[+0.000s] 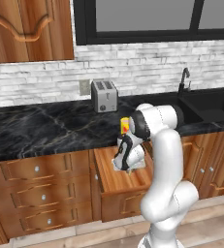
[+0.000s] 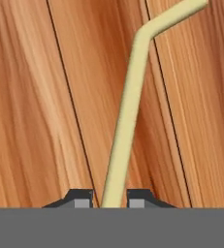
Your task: Pick up the straw from the right drawer and put it inside the smoothie cup.
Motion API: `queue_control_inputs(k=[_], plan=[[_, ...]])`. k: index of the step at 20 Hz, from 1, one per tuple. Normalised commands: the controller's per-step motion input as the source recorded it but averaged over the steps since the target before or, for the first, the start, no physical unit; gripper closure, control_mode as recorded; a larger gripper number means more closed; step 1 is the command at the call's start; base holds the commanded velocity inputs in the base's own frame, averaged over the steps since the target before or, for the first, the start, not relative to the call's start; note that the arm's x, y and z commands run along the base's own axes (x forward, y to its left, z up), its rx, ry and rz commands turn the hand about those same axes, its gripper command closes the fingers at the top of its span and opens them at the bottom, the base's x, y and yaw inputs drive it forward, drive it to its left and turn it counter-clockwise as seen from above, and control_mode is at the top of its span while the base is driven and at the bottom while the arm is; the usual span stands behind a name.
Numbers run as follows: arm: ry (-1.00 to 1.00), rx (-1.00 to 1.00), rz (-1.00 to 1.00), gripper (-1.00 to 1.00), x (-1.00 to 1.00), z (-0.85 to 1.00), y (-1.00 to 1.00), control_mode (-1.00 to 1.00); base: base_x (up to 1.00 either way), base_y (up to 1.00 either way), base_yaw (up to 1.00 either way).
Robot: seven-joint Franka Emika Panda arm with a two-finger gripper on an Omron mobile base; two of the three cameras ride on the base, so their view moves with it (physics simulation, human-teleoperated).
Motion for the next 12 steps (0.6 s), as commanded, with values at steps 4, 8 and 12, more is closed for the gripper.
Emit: queue_control_inputs(k=[4, 8, 12], plan=[[0.0, 0.0, -0.23, 1.0, -0.39, 0.6, -0.04, -1.0, 0.0, 0.0, 0.0], [0.0, 0.01, -0.21, 1.0, -0.25, 0.95, -0.26, -1.0, 0.0, 0.0, 0.0], [-0.01, 0.04, -0.16, 1.0, -0.13, 1.0, -0.25, -1.0, 0.0, 0.0, 0.0]])
